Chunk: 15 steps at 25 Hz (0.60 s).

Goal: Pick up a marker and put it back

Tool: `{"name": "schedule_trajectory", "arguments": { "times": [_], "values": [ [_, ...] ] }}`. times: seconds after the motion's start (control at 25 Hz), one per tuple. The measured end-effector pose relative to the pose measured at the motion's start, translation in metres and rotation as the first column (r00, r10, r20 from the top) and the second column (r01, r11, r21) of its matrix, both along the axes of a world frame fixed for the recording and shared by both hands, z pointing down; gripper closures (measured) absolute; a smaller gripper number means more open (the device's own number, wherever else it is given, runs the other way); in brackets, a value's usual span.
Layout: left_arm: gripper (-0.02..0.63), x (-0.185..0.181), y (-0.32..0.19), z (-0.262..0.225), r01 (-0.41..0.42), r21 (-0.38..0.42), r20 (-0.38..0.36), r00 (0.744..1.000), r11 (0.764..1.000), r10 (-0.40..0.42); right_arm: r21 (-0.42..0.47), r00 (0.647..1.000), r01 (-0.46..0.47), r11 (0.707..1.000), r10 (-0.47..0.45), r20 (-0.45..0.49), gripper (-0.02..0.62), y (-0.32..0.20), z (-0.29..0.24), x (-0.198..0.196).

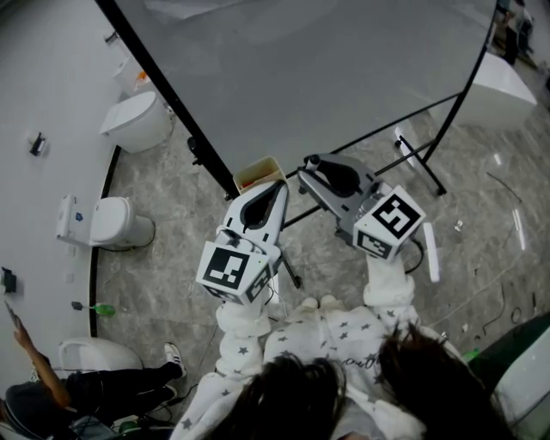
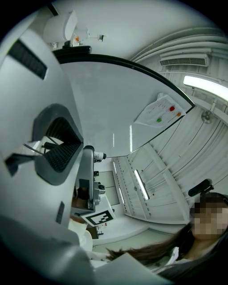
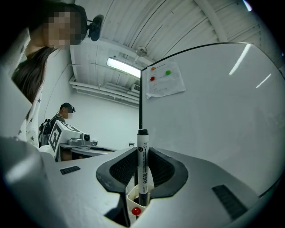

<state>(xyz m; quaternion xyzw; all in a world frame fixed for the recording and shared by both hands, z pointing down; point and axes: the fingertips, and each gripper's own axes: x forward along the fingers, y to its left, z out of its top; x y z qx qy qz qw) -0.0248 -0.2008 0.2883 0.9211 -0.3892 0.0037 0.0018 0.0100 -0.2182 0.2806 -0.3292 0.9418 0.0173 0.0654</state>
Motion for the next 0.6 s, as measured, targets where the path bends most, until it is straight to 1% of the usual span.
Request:
{"name": "schedule_trajectory", "arguments": {
  "times": [0.16, 0.4, 0.6],
  "values": [
    [0.604, -0.002, -0.002, 0.005, -0.022, 0.024, 0.006, 1.0, 0.999, 0.021, 0.003, 1.0, 0.013, 1.0, -0.013, 0.001, 0.512, 0.0, -0.002, -0.004],
    [0.604, -0.021, -0.022, 0.014, 0.012, 0.007, -0.003, 1.0, 1.0, -0.012, 0.012, 0.999, 0.04, 0.999, -0.04, -0.021, 0.512, -0.02, 0.005, -0.02],
    [0.604, -0.036, -0.042, 0.028, 0.037, 0.007, -0.008, 0.999, 0.999, -0.037, -0.008, 0.997, 0.074, 0.997, -0.074, -0.024, 0.512, -0.042, 0.022, -0.037]
  ]
}}
